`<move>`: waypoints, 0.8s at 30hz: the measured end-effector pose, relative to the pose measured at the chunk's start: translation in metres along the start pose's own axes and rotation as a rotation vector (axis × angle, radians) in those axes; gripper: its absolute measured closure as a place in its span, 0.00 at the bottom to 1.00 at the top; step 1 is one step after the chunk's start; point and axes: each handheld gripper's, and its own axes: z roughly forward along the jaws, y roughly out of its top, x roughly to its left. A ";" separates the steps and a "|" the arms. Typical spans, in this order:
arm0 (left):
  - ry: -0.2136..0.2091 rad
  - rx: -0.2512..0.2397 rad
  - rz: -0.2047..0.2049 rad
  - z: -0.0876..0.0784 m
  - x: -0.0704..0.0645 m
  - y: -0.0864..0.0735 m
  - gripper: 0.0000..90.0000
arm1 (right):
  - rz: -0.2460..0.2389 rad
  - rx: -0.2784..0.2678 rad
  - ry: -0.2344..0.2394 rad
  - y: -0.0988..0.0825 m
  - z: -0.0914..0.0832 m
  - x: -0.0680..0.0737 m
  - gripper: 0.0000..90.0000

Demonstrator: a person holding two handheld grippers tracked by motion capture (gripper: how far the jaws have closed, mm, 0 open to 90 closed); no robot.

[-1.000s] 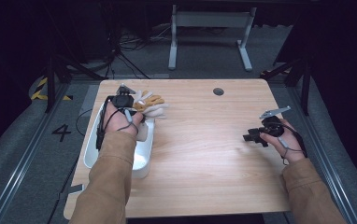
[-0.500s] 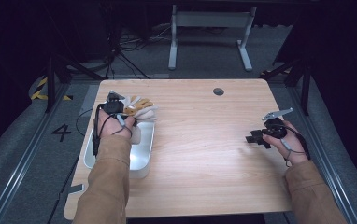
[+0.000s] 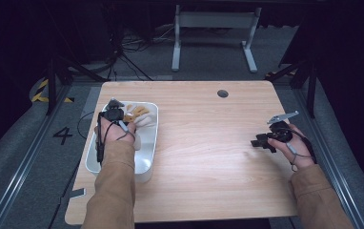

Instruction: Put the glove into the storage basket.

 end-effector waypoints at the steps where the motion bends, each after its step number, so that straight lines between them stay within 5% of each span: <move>1: 0.015 0.005 0.001 0.001 0.001 -0.001 0.76 | 0.000 0.000 0.000 0.000 0.000 0.000 0.60; 4: 0.038 0.015 -0.016 0.007 0.007 -0.007 0.76 | 0.006 -0.003 -0.002 -0.001 -0.001 -0.001 0.60; 24: 0.030 0.062 -0.030 0.037 0.017 -0.019 0.75 | 0.001 0.012 0.001 -0.001 0.002 -0.001 0.60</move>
